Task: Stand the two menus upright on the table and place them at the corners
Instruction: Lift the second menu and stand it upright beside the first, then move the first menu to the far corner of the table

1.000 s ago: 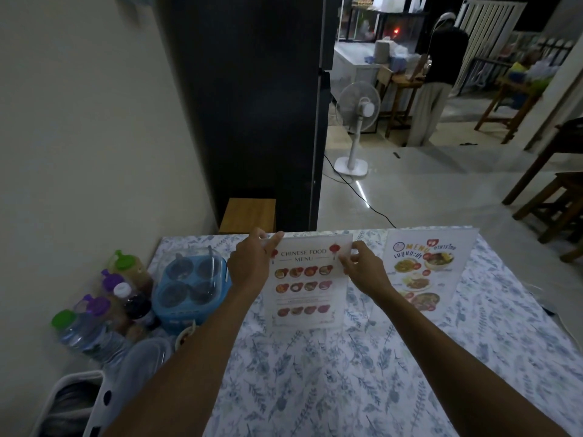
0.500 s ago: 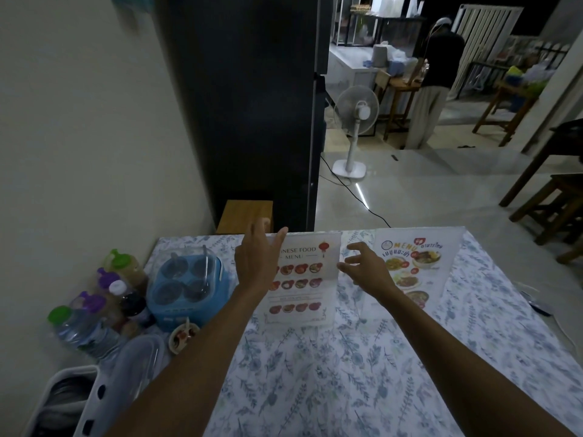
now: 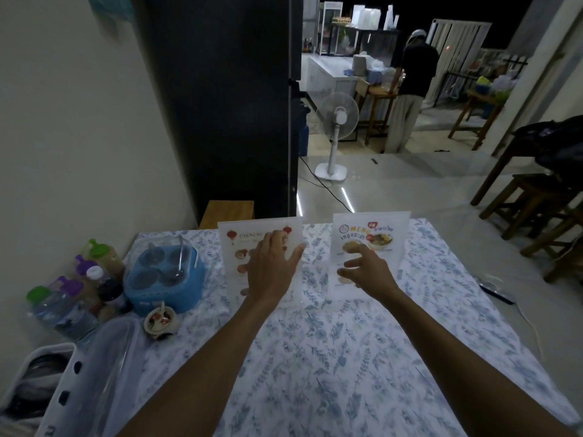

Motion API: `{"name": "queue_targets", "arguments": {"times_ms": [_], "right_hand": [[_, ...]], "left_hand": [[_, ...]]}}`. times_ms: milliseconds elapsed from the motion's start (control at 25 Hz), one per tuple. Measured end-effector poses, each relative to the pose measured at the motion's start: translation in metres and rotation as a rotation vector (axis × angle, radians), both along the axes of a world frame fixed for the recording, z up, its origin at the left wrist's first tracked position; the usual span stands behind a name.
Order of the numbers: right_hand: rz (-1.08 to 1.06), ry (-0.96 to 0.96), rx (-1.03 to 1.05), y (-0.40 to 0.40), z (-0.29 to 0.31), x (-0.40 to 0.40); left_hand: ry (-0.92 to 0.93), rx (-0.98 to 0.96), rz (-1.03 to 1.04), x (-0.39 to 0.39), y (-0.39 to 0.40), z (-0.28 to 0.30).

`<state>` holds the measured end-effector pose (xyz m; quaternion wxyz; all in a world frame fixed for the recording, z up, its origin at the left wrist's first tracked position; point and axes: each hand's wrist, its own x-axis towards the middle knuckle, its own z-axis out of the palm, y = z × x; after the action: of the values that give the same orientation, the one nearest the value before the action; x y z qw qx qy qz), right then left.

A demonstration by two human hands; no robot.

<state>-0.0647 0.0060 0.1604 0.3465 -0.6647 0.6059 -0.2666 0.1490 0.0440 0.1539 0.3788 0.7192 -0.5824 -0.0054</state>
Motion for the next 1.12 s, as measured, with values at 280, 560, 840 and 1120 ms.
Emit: {"name": "queue_targets", "arguments": {"times_ms": [280,560,840,1120], "right_hand": [[-0.061,0.003,0.105,0.054,-0.012,-0.089],[-0.17,0.025,0.183,0.061,-0.037,-0.156],[-0.221,0.056,0.226,0.003,-0.068,-0.172],[-0.196,0.156,0.26,-0.072,-0.1,-0.157]], "left_hand": [[-0.032,0.072,-0.103,-0.081,0.042,-0.019],[-0.007,0.209,-0.147,-0.125,0.033,-0.046],[0.071,0.328,-0.087,-0.127,-0.026,-0.085],[0.177,0.528,-0.022,-0.105,-0.082,-0.121]]}}
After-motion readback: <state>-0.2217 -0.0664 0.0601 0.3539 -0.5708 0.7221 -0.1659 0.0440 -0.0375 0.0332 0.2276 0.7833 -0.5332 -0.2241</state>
